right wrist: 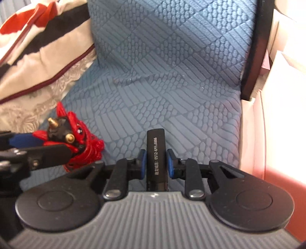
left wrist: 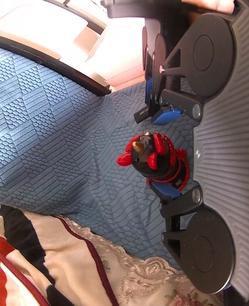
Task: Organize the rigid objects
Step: 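Lift and carry the toy in the left gripper while the right carries the USB stick to the box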
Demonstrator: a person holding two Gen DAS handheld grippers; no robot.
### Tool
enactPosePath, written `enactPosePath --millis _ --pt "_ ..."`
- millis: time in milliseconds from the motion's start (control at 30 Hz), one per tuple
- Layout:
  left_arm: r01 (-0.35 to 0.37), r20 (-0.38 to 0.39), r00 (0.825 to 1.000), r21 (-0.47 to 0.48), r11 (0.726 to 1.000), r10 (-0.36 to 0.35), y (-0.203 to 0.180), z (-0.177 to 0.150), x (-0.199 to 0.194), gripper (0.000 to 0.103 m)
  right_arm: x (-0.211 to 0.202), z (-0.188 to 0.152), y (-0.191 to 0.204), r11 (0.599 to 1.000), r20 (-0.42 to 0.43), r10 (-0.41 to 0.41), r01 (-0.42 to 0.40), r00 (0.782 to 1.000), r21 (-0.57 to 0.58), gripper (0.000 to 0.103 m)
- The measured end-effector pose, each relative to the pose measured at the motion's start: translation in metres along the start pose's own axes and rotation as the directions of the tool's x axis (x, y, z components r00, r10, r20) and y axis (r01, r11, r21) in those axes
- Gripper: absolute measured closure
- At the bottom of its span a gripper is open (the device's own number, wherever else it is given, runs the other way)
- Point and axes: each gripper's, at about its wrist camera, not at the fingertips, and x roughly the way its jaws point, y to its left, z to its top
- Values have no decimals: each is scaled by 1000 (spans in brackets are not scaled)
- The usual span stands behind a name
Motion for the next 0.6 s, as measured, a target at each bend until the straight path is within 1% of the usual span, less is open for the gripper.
enactPosePath --millis 100,167,367,400,467,600 --pt "-4 7 1000 5 1000 4 -1 0 4 32 -10 -5 6 999 12 -9 10 1000 -45 78" --pt "-12 11 1000 17 1000 12 -2 -1 7 32 -15 -9 10 999 10 -10 10 1000 -50 78" --pt "-22 2 1000 28 999 22 -1 -4 22 34 -26 -17 13 1000 17 9 -9 1000 10 78" --pt "-20 4 1000 26 999 20 -1 -4 23 34 -28 -18 14 1000 20 9 -9 1000 16 77" --pt "-18 15 1000 27 999 18 -1 -3 23 39 -32 -20 15 1000 26 1 -2 1000 20 77" --pt "-19 12 1000 27 999 18 -2 -2 22 39 -42 -20 16 999 45 -5 4 999 34 78"
